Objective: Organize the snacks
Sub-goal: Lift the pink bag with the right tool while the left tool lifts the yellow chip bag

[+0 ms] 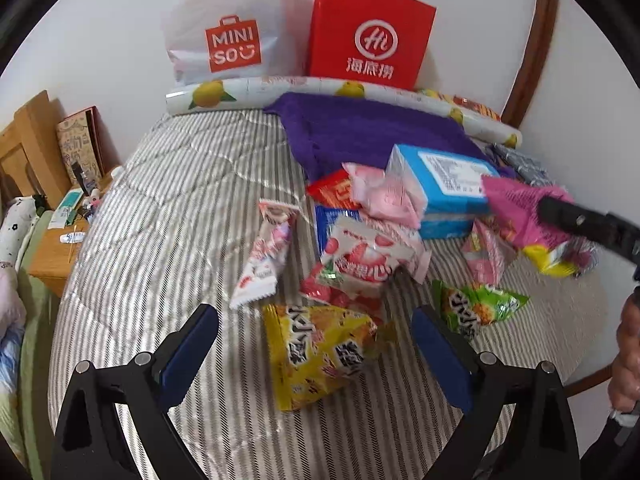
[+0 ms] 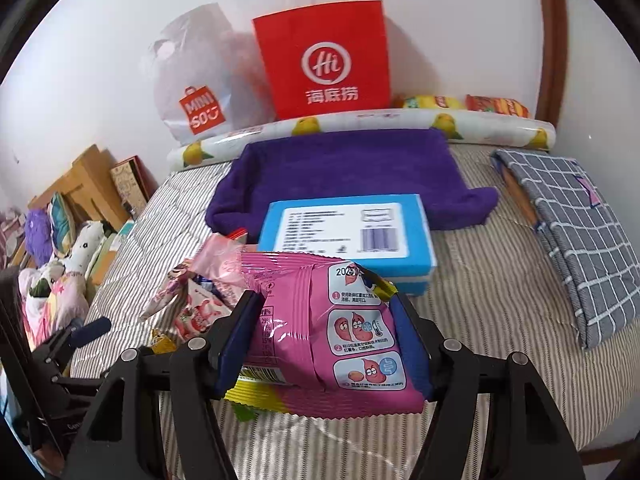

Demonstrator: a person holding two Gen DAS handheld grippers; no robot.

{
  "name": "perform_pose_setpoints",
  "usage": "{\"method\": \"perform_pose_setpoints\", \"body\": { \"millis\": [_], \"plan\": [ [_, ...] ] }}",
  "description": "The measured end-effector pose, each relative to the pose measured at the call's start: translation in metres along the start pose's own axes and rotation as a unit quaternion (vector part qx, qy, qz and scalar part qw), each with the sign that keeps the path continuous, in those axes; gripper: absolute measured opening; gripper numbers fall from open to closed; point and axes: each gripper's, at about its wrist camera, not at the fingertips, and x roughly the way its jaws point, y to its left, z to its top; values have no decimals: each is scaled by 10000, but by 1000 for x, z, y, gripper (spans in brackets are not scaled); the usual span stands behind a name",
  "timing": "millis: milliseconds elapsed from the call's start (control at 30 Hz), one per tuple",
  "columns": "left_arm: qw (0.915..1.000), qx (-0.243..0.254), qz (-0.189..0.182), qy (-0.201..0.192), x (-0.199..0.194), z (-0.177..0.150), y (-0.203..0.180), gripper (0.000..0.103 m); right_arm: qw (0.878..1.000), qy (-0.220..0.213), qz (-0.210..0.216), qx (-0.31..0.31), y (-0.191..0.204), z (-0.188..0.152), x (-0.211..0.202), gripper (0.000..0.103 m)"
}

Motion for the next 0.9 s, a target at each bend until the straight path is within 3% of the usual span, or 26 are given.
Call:
{"method": "perform_pose_setpoints", "body": {
  "millis": [267,600,900],
  "plan": [
    [9998,117,174,61,12,-10,-4,97,9990,-61,-354,257,-47,-10,-6,66],
    [9996,156,230,113,23,-13,-5,95,9949,311,-733,618,-103,-41,20,65],
    [9995,201,89,218,30,-13,-8,68,9963,234,-667,484,-105,-48,24,69]
  ]
}}
